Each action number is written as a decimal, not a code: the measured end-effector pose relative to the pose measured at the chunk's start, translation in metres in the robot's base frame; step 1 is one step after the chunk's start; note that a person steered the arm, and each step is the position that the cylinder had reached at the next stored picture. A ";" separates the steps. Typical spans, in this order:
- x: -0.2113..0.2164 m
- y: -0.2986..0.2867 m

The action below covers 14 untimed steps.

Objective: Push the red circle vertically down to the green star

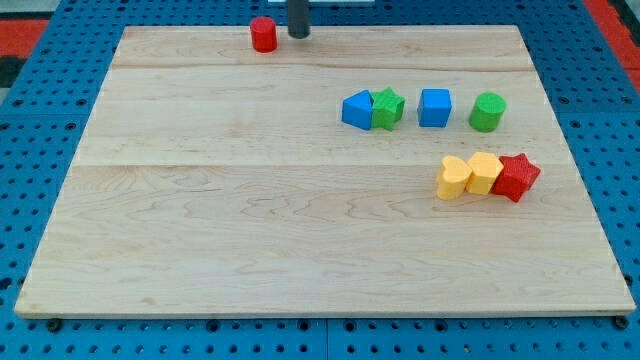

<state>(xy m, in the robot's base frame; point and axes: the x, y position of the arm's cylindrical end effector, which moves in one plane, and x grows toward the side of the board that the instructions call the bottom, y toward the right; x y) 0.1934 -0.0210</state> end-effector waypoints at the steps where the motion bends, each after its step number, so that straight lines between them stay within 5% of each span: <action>1: 0.001 -0.034; 4: 0.074 -0.212; 6: 0.091 -0.274; 8: 0.117 -0.199; 14: 0.166 -0.116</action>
<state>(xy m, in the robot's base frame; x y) 0.3590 -0.1367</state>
